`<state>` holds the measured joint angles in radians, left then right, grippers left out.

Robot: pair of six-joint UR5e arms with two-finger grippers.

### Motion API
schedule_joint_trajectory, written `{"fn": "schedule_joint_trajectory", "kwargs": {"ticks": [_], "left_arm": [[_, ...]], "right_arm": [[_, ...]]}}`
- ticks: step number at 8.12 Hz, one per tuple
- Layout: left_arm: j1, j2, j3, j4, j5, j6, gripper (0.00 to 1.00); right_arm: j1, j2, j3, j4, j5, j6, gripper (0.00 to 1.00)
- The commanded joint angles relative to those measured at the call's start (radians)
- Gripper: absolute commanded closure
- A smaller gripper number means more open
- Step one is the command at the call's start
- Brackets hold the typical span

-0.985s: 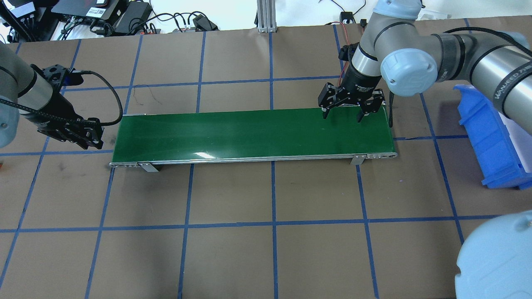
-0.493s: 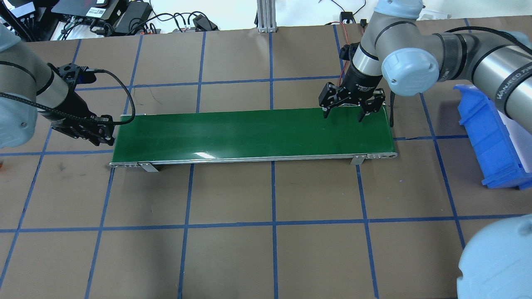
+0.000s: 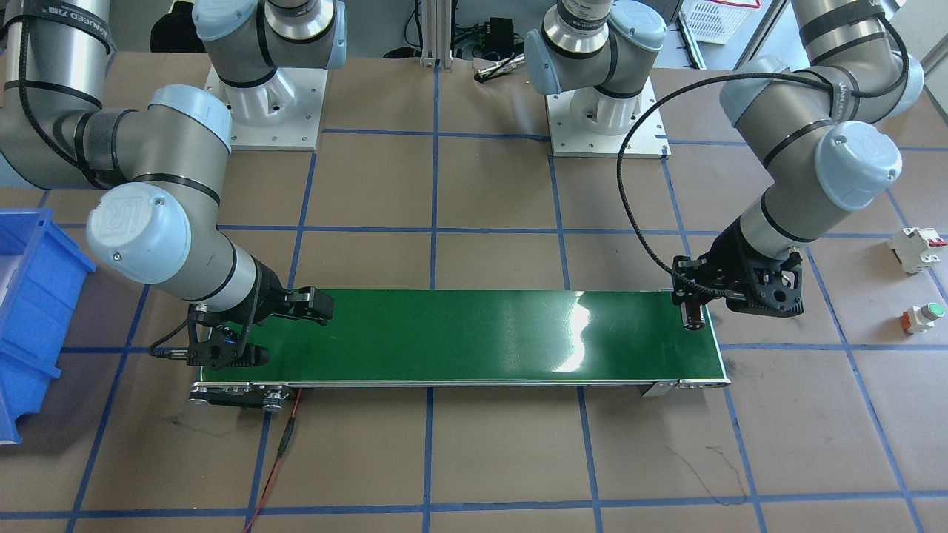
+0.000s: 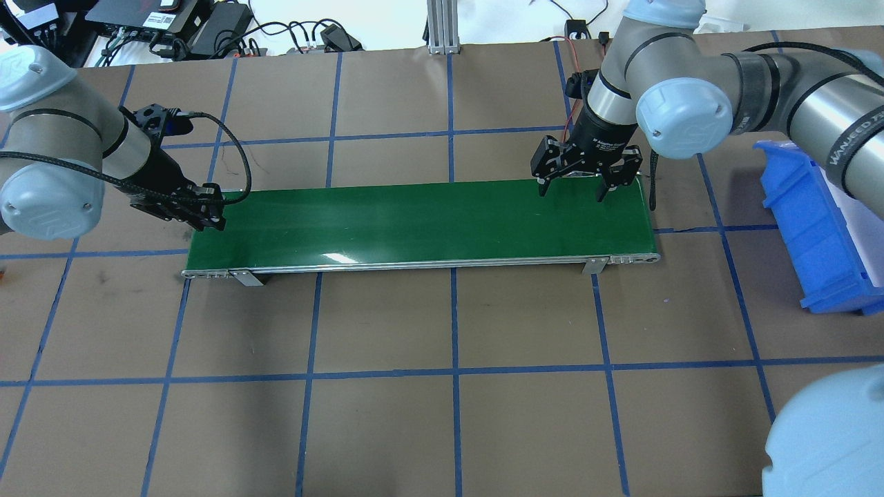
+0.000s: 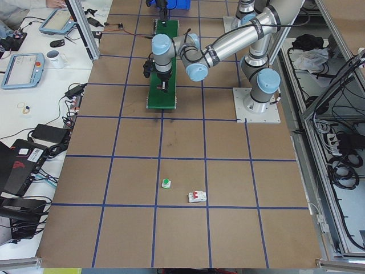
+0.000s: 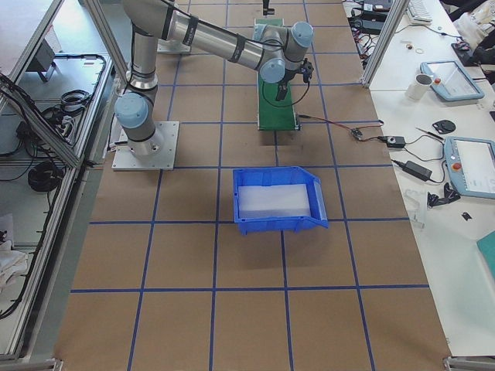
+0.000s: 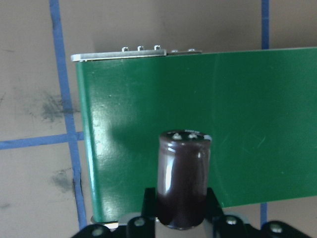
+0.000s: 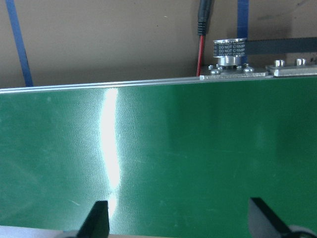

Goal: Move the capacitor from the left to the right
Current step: 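Lower the held capacitor onto the green belt with the left gripper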

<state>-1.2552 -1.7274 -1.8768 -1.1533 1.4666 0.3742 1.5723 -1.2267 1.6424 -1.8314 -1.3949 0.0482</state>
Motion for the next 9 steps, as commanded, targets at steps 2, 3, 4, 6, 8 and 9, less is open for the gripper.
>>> {"fn": "schedule_joint_trajectory", "kwargs": {"ticks": [2,3,4,6,8,9], "left_arm": [[-0.030,-0.034,0.001,0.026,-0.026,-0.035,1.00],[-0.029,-0.047,0.002,0.026,-0.023,-0.034,1.00],[-0.029,-0.049,0.005,0.024,-0.017,-0.026,1.00],[-0.029,-0.061,0.007,0.024,-0.017,-0.015,1.00],[-0.029,-0.063,0.005,0.023,-0.014,-0.015,1.00],[-0.029,-0.069,0.005,0.023,-0.014,-0.015,1.00]], "right_arm": [[0.002,-0.023,-0.003,0.003,-0.012,-0.001,0.00],[0.002,-0.054,-0.003,0.012,-0.013,0.002,0.00],[0.000,-0.083,-0.003,0.036,-0.016,0.008,0.00],[0.002,-0.114,-0.003,0.049,-0.019,0.013,0.00],[0.005,-0.112,-0.001,0.046,0.002,0.015,0.00],[0.006,-0.114,-0.003,0.041,-0.010,0.016,0.00]]}}
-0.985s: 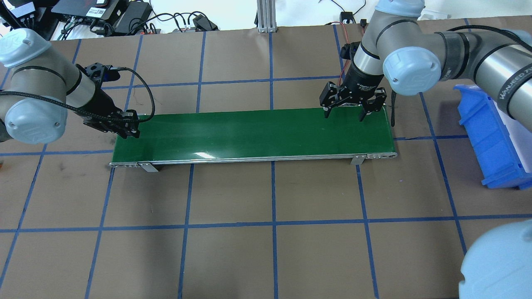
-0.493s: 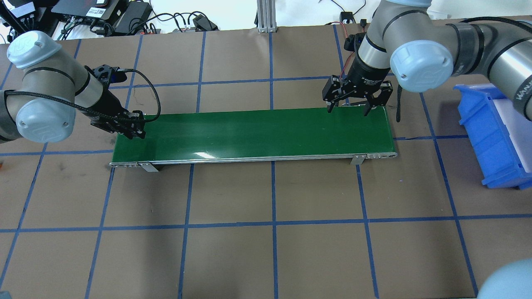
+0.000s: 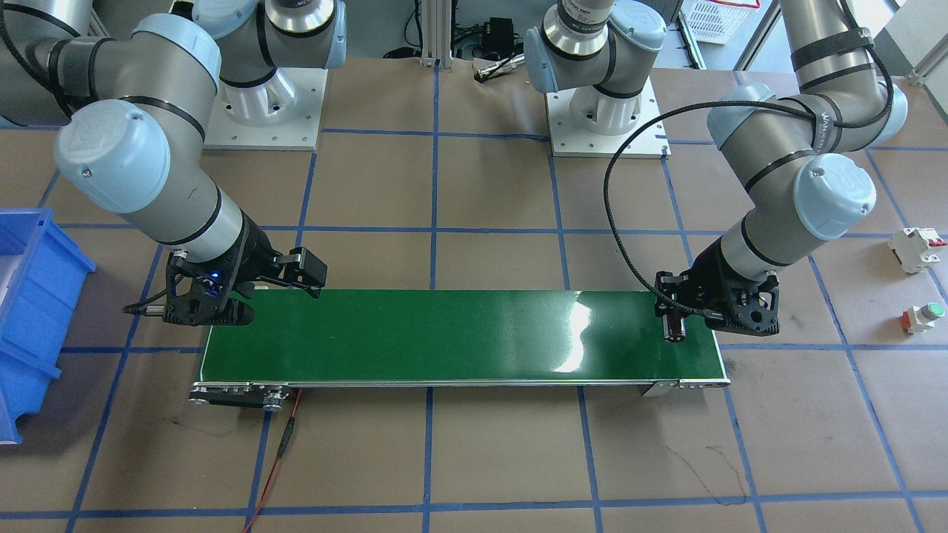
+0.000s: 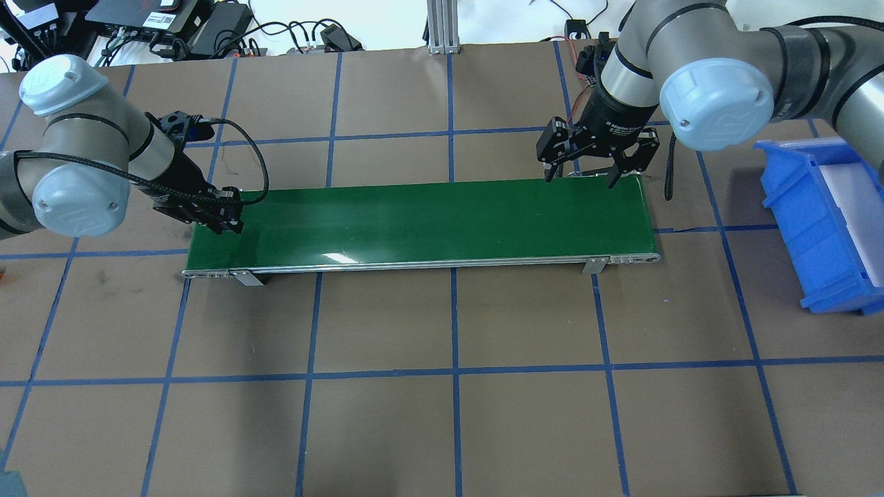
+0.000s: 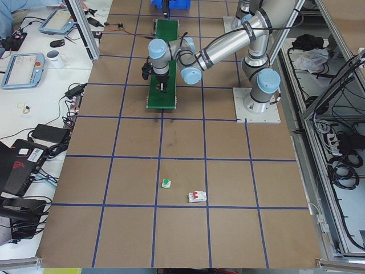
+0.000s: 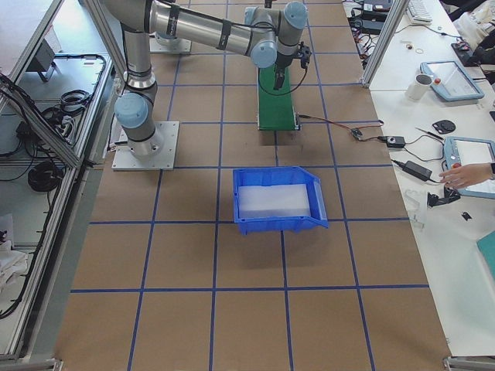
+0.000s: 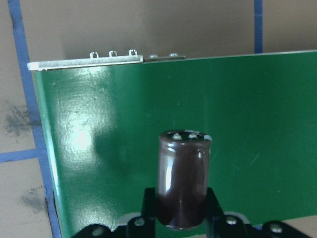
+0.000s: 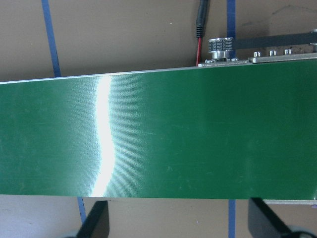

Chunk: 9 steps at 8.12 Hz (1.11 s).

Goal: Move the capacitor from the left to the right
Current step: 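Lower the held capacitor onto the green belt with the left gripper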

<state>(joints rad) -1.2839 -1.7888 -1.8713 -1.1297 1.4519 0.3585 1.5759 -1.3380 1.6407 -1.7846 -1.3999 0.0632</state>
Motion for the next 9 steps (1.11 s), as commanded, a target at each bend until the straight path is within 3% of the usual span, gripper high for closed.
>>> {"fn": "schedule_joint_trajectory", "kwargs": {"ticks": [1,9], "left_arm": [[0.000,-0.017,0.000,0.001,-0.001,-0.001,1.00],[0.000,-0.032,0.000,0.001,-0.002,-0.007,1.00]], "right_arm": [[0.003,-0.007,-0.001,-0.003,0.002,0.001,0.00],[0.006,-0.036,-0.001,-0.004,-0.013,0.063,0.00]]}}
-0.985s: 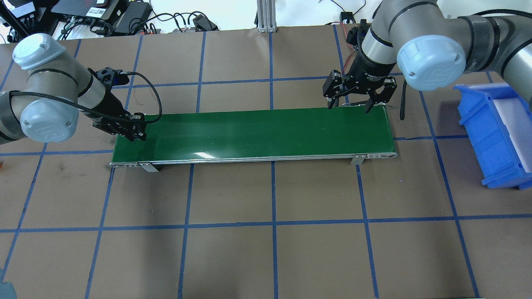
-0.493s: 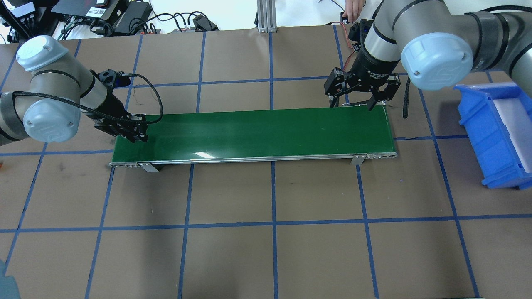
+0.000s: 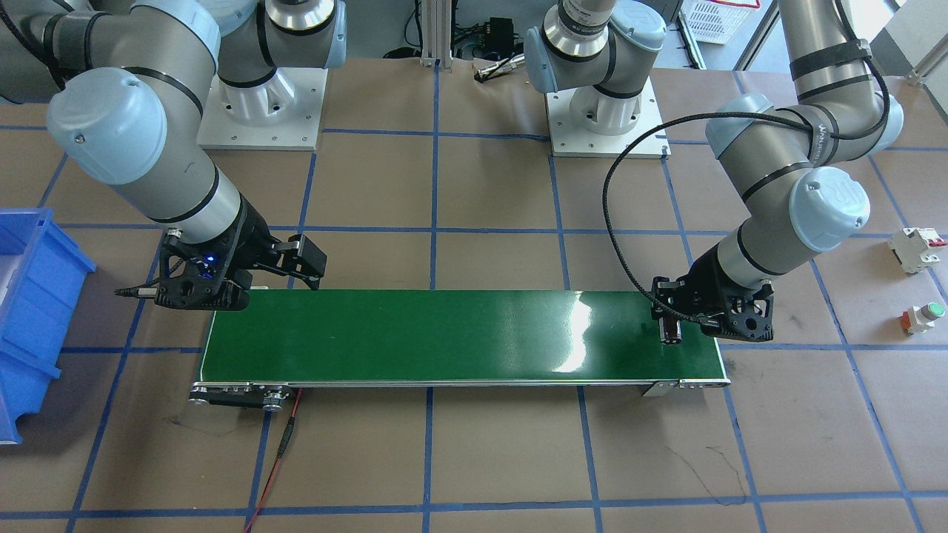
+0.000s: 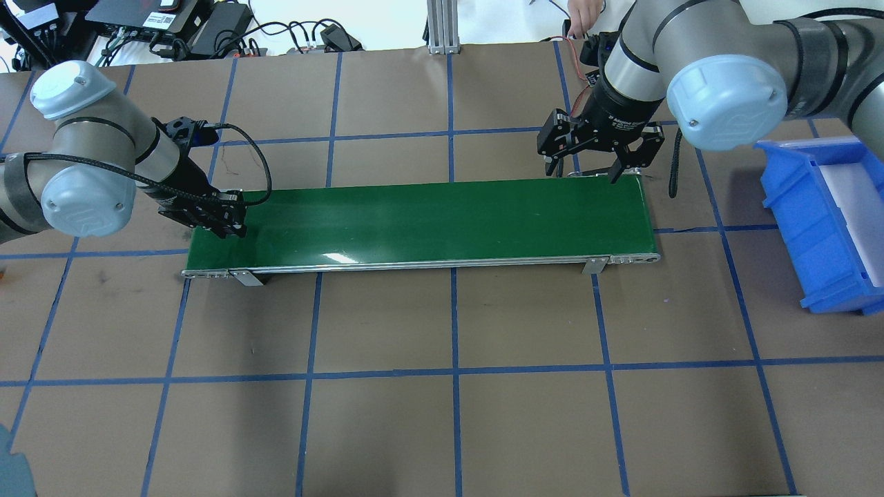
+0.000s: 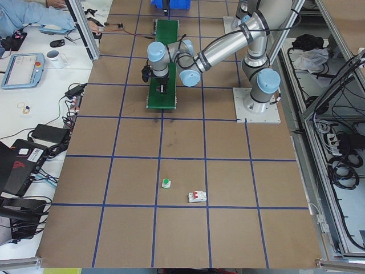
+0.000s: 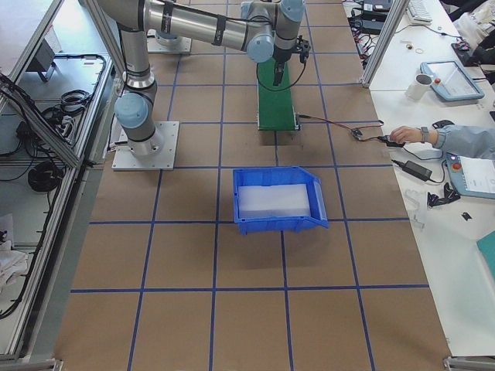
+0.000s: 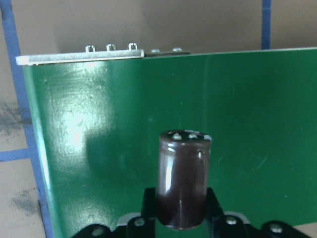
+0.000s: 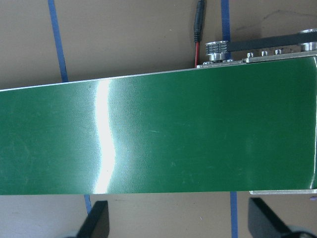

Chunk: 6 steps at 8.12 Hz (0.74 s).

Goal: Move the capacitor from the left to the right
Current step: 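Lower the held capacitor onto the green belt with the left gripper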

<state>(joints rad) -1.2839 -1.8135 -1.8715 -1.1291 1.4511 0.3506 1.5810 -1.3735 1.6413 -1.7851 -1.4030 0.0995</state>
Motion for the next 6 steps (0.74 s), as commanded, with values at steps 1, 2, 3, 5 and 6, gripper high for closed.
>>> {"fn": "schedule_joint_trajectory", "kwargs": {"ticks": [1,2,3,5,6], "left_arm": [[0.000,-0.010,0.000,0.000,-0.001,0.004,1.00],[0.000,-0.010,0.000,0.002,-0.003,-0.007,0.95],[0.000,-0.010,0.000,0.002,-0.008,-0.010,0.51],[0.000,-0.009,-0.003,0.000,-0.012,-0.005,0.09],[0.000,-0.009,-0.003,-0.003,-0.011,-0.005,0.03]], "right_arm": [[0.001,-0.001,0.000,0.006,-0.010,0.028,0.00],[0.001,-0.001,0.002,0.009,-0.008,0.028,0.00],[0.001,-0.001,0.002,0.009,-0.007,0.028,0.00],[0.002,-0.002,0.002,0.009,0.004,0.029,0.00],[0.002,-0.001,0.002,0.007,0.009,0.029,0.00]]}}
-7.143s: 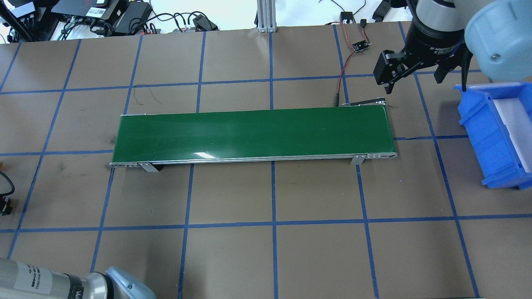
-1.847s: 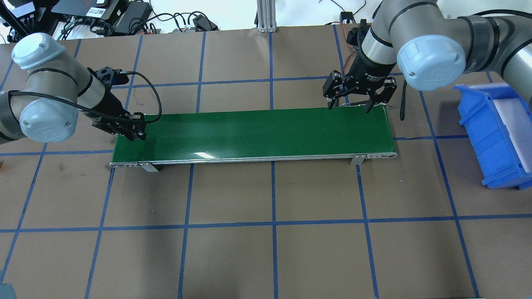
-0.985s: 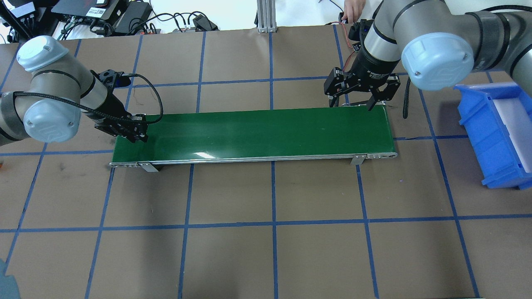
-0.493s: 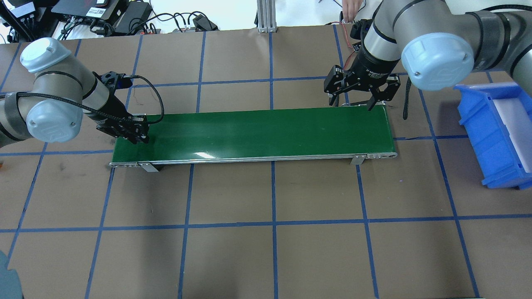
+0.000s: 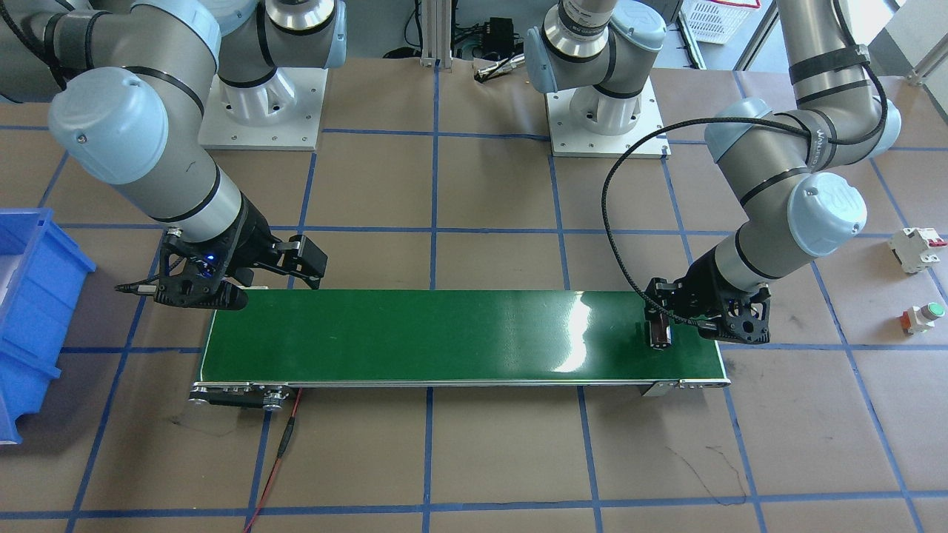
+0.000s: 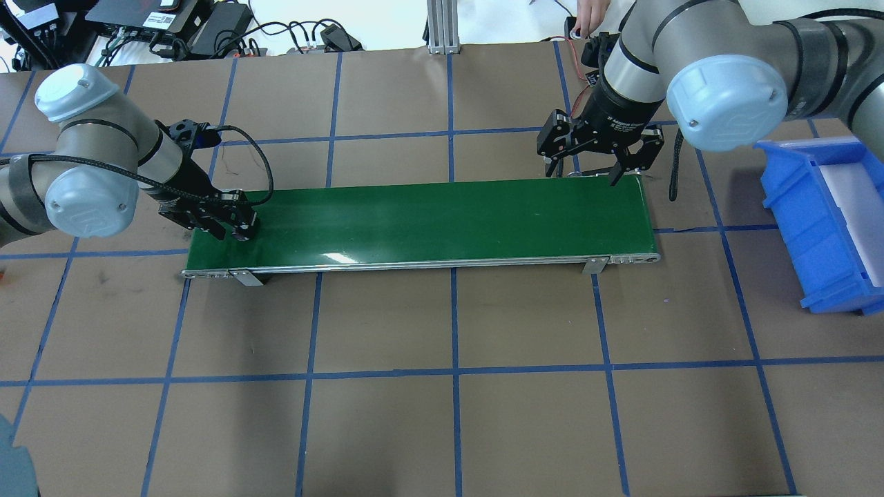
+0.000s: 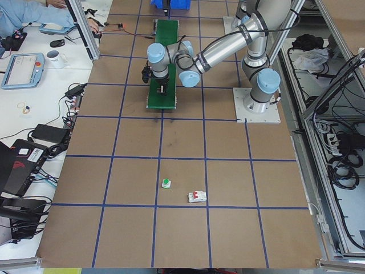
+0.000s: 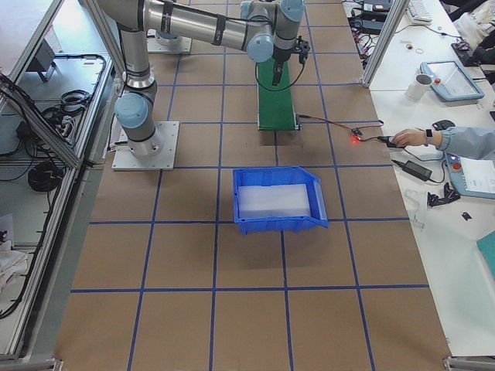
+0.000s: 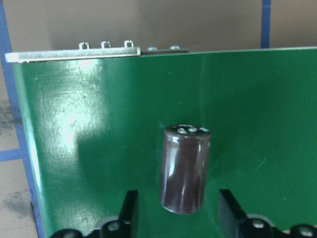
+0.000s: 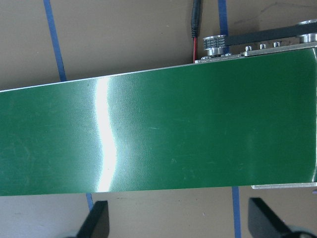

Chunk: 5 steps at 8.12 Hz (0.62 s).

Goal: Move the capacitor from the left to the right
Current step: 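Lower the held capacitor onto the green belt with the left gripper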

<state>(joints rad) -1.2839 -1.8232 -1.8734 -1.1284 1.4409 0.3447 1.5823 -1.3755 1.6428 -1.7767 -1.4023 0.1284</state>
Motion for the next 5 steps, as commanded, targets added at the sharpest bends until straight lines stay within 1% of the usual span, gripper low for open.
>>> {"fn": "schedule_joint_trajectory", "kwargs": {"ticks": [1,3,4,5], "left_arm": [[0.000,0.002,-0.001,-0.011,0.000,-0.003,0.00],[-0.008,0.033,0.002,-0.025,0.004,-0.047,0.00],[-0.009,0.062,0.002,-0.069,0.013,-0.056,0.00],[-0.009,0.112,0.010,-0.156,0.015,-0.097,0.00]], "right_arm": [[0.001,0.001,0.000,-0.001,0.006,0.000,0.00],[0.001,0.001,-0.001,-0.007,0.006,-0.004,0.00],[0.001,0.001,-0.001,-0.009,0.009,-0.010,0.00],[0.001,0.001,-0.001,-0.009,0.008,-0.012,0.00]]}}
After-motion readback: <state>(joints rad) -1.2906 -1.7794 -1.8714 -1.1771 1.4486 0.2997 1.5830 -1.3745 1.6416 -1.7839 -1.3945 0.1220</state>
